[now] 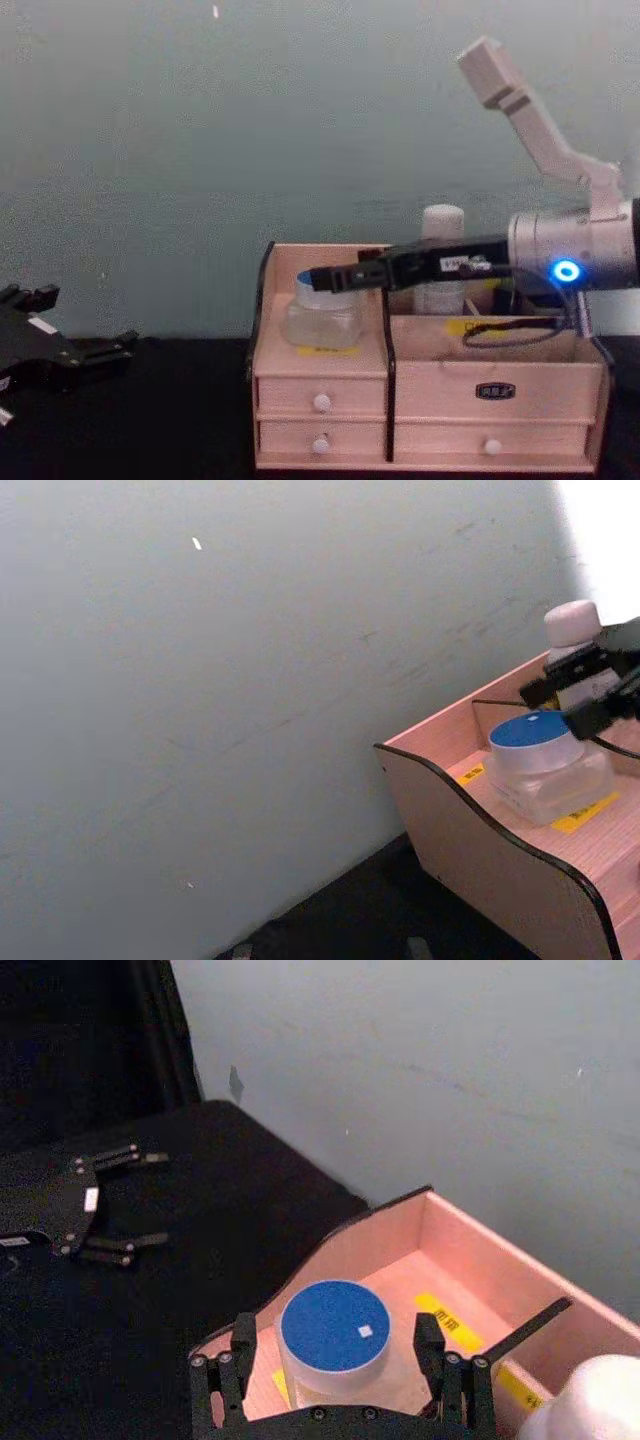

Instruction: Pick up the facial cleanser and watermelon frost from the table and place them into the tiered storage box.

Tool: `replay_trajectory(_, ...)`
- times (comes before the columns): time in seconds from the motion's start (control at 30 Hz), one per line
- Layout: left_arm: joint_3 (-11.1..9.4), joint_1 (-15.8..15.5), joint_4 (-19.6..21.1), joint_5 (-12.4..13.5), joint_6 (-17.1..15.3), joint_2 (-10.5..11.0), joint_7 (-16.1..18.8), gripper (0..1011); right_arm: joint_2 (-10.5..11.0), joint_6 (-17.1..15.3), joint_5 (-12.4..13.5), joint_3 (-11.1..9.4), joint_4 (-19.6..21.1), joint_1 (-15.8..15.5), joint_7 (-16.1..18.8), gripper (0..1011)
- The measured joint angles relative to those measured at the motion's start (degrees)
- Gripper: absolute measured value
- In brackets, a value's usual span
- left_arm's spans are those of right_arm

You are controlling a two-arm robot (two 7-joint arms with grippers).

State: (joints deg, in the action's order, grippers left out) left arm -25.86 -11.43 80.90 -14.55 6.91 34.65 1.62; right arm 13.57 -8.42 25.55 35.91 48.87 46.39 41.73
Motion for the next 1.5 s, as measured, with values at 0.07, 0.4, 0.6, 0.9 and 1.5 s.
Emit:
replay_trajectory(0.07, 0.0, 0.0, 0.0, 0.0, 0.0, 0.0, 0.0, 1001, 0.5, -0.1, 0.1, -0.4, 1.3, -0.5, -0.2, 1002)
replay_trajectory(0.4, 0.0, 0.0, 0.0, 0.0, 0.0, 0.0, 0.0, 1001, 7.0, -2.9, 3.3, -2.4, 15.7, -6.4, -0.3, 1003)
replay_trajectory(0.6, 0.0, 0.0, 0.0, 0.0, 0.0, 0.0, 0.0, 1001, 12.9, -4.4, 6.0, -3.7, 24.0, -11.2, 0.7, 1003)
replay_trajectory(0.9, 0.0, 0.0, 0.0, 0.0, 0.0, 0.0, 0.0, 1001, 22.4, -6.2, 10.5, -7.8, 33.6, -20.1, -1.7, 1002)
replay_trajectory(1.5, 0.0, 0.0, 0.0, 0.0, 0.0, 0.0, 0.0, 1001, 24.9, -1.4, 4.2, -21.7, 42.4, -35.8, -35.3, 1002)
